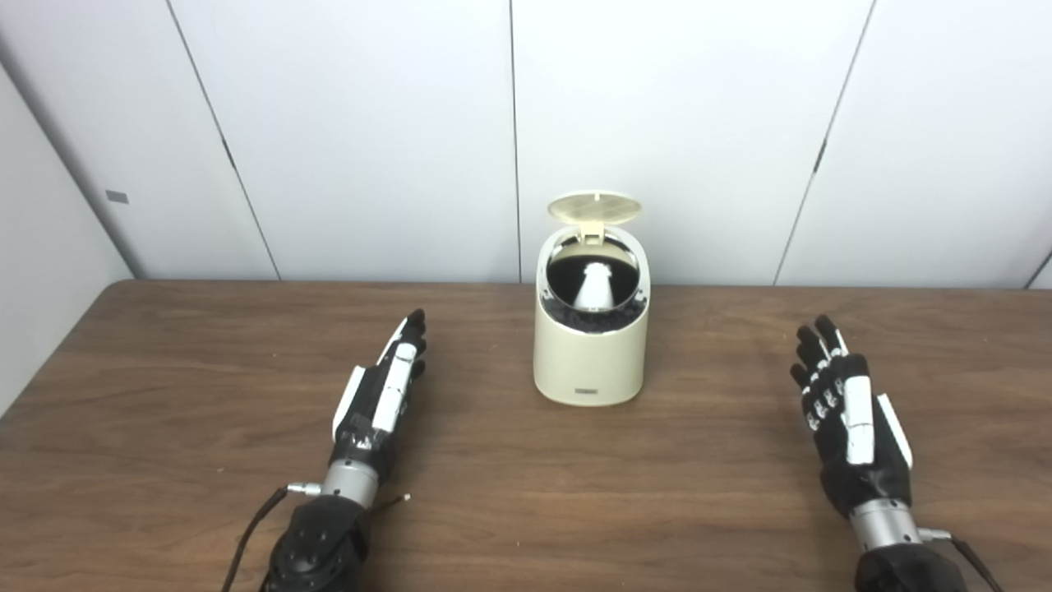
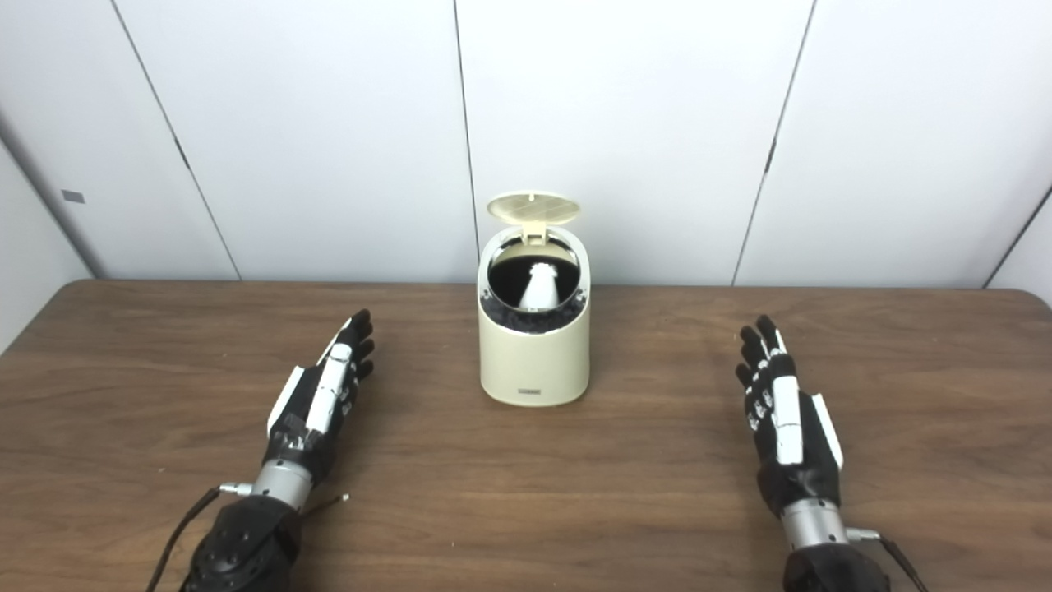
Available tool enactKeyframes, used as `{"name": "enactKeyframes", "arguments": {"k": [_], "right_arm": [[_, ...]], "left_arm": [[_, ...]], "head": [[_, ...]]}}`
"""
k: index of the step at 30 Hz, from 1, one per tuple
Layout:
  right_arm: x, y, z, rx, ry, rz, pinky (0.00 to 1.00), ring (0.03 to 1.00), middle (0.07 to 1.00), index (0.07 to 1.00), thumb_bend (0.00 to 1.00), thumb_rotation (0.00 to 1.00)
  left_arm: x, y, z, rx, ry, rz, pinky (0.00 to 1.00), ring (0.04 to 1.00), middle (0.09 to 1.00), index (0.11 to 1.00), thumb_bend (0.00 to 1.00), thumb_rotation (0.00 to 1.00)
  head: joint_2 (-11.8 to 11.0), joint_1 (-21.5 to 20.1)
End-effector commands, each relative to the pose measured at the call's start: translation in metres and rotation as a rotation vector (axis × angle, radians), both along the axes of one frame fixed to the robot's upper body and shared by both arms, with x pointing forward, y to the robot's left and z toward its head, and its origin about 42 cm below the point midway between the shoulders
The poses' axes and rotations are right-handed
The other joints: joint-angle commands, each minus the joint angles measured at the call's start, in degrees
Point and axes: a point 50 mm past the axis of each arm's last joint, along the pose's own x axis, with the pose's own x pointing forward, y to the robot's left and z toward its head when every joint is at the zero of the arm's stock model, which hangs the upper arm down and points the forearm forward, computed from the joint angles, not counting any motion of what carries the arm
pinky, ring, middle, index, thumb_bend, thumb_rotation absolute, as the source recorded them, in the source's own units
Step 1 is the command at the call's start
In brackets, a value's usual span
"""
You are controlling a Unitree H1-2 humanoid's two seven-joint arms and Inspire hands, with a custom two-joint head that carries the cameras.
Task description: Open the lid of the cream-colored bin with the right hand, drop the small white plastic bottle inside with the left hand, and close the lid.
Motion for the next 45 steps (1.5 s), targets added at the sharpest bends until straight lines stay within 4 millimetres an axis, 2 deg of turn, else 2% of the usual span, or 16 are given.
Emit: {"name": "enactKeyframes", "arguments": {"k": [1,6,9,13,18,21,23,26,29,39,45], "right_arm": [[0.016,-0.003,0.030,-0.031,-0.107,0.018,1.00,1.000,0.978,0.979,0.63,0.98],[0.027,-0.001,0.054,-0.116,-0.164,0.029,1.00,1.000,0.975,0.976,0.64,0.99],[0.034,0.004,0.080,-0.183,-0.186,0.045,1.00,1.000,0.974,0.953,0.64,0.99],[0.039,0.015,0.115,-0.309,-0.207,0.031,0.98,0.972,0.953,0.927,0.65,1.00],[0.047,0.035,0.161,-0.418,-0.191,0.069,0.99,0.987,0.949,0.915,0.66,0.94],[0.049,0.045,0.177,-0.457,-0.182,0.081,1.00,0.995,0.954,0.910,0.63,0.92],[0.051,0.053,0.186,-0.536,-0.183,0.073,0.99,0.985,0.947,0.898,0.64,0.95],[0.052,0.062,0.196,-0.678,-0.202,0.044,0.89,0.928,0.912,0.875,0.66,0.99],[0.055,0.071,0.205,-0.762,-0.228,0.040,0.81,0.877,0.892,0.866,0.63,1.00],[0.072,0.092,0.223,-0.836,-0.254,0.087,0.84,0.888,0.896,0.863,0.59,1.00],[0.084,0.101,0.228,-0.881,-0.248,0.101,0.81,0.874,0.889,0.869,0.60,1.00]], "left_arm": [[0.005,0.001,0.013,0.002,-0.083,0.025,1.00,1.000,1.000,1.000,0.54,0.96],[0.002,0.000,0.008,0.029,-0.092,0.060,1.00,1.000,1.000,1.000,0.52,0.95],[0.000,0.000,0.007,0.028,-0.098,0.081,1.00,0.999,1.000,1.000,0.52,0.92],[-0.004,0.000,0.005,0.024,-0.102,0.101,1.00,0.995,1.000,1.000,0.49,0.89],[-0.009,-0.001,0.000,0.015,-0.096,0.120,1.00,0.997,0.991,1.000,0.46,0.89],[-0.012,-0.001,-0.002,0.014,-0.085,0.126,1.00,0.995,0.988,1.000,0.46,0.88],[-0.013,-0.001,-0.005,0.016,-0.076,0.127,1.00,0.999,0.989,1.000,0.48,0.88],[-0.015,-0.003,-0.008,0.025,-0.070,0.119,1.00,1.000,0.992,1.000,0.48,0.90],[-0.015,-0.007,-0.010,0.033,-0.069,0.106,1.00,1.000,0.995,1.000,0.47,0.91],[-0.014,-0.018,-0.010,0.059,-0.066,0.083,1.00,1.000,0.994,1.000,0.49,0.89],[-0.014,-0.020,-0.011,0.053,-0.062,0.080,1.00,1.000,1.000,1.000,0.51,0.89]], "head": [[0.2,-0.2],[0.5,-1.3],[1.1,-2.5],[1.4,-3.6],[1.4,-5.3],[1.4,-6.4],[1.4,-6.8],[1.3,-7.2],[1.4,-7.2],[1.7,-7.0],[1.7,-6.6]]}}
